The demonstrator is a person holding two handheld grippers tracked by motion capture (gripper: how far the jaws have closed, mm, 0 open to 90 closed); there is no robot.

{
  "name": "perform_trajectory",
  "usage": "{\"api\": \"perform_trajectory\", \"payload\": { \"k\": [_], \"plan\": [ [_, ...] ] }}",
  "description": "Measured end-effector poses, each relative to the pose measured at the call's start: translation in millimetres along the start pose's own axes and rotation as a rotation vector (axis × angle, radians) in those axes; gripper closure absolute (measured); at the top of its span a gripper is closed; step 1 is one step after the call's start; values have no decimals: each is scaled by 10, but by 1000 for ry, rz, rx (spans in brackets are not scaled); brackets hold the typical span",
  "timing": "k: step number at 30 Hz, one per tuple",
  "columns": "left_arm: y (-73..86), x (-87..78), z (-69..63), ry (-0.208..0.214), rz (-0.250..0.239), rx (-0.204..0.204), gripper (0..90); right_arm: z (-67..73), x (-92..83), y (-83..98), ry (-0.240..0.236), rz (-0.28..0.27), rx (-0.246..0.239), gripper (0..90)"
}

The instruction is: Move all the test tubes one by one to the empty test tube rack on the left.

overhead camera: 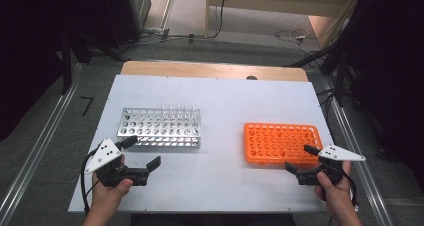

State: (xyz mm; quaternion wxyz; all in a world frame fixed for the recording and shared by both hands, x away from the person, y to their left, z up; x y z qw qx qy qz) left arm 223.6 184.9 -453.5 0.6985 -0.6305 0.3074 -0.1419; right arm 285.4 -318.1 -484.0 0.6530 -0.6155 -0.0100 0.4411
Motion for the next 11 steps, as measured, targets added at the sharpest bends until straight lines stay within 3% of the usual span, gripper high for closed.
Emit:
{"api": "perform_trajectory", "payload": {
  "k": [11],
  "plan": [
    [36,9,29,-21,11,-1,0,-11,13,3,9,-7,-1,0]
  ]
}}
Point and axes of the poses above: each handheld gripper's, and its own axes: x roughly forward along the jaws, y roughly out of its underside, z roughly to its left, the point moved 4 cm from there along x, roughly forward along the jaws, and after that the axes turned 10 degrees about x, right-handed, at the moved point
